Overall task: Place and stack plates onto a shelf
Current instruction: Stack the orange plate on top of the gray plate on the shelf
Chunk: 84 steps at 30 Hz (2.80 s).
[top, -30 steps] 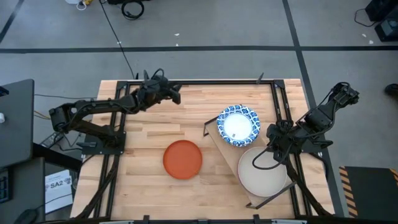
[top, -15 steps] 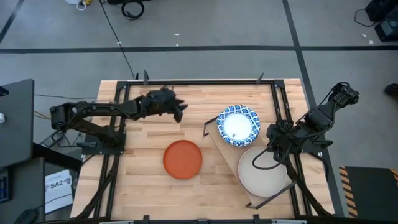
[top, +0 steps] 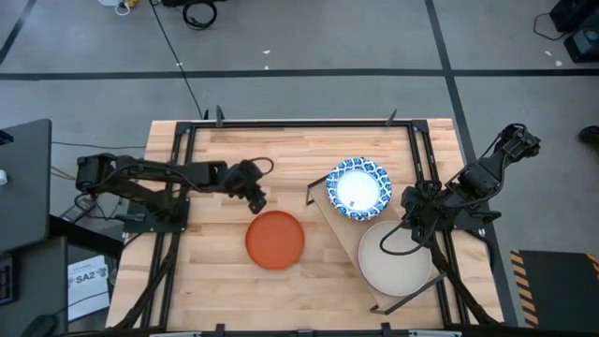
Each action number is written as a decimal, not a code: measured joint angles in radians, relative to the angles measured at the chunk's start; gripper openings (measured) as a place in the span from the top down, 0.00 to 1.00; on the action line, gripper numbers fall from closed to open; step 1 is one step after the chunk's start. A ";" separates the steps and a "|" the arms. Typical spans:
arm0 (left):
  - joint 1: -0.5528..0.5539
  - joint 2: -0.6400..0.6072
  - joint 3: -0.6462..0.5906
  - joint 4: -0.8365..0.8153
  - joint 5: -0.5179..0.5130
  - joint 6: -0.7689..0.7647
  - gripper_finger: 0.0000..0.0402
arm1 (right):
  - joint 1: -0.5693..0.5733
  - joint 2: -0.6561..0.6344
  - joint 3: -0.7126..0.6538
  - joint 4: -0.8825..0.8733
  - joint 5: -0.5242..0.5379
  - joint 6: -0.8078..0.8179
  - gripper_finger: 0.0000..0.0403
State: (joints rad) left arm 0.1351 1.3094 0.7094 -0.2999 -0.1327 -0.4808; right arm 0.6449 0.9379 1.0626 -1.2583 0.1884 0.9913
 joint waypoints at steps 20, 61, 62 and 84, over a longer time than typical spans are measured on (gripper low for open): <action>-0.268 0.000 0.000 -0.180 -0.014 -0.342 0.59 | 0.000 0.000 0.000 0.000 0.000 0.000 0.70; -0.354 0.227 0.003 -0.131 0.065 -0.489 0.88 | 0.000 0.011 0.000 0.006 -0.001 0.000 0.70; -0.355 0.226 0.003 -0.128 0.066 -0.489 0.89 | 0.000 0.011 0.000 0.006 -0.001 0.000 0.70; -0.275 -0.031 -0.003 -0.188 0.027 -0.380 0.96 | 0.000 0.011 0.000 0.187 0.000 0.001 0.70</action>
State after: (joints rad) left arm -0.1397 1.2781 0.7063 -0.4879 -0.1056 -0.8606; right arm 0.6445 0.9489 1.0626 -1.0712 0.1885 0.9920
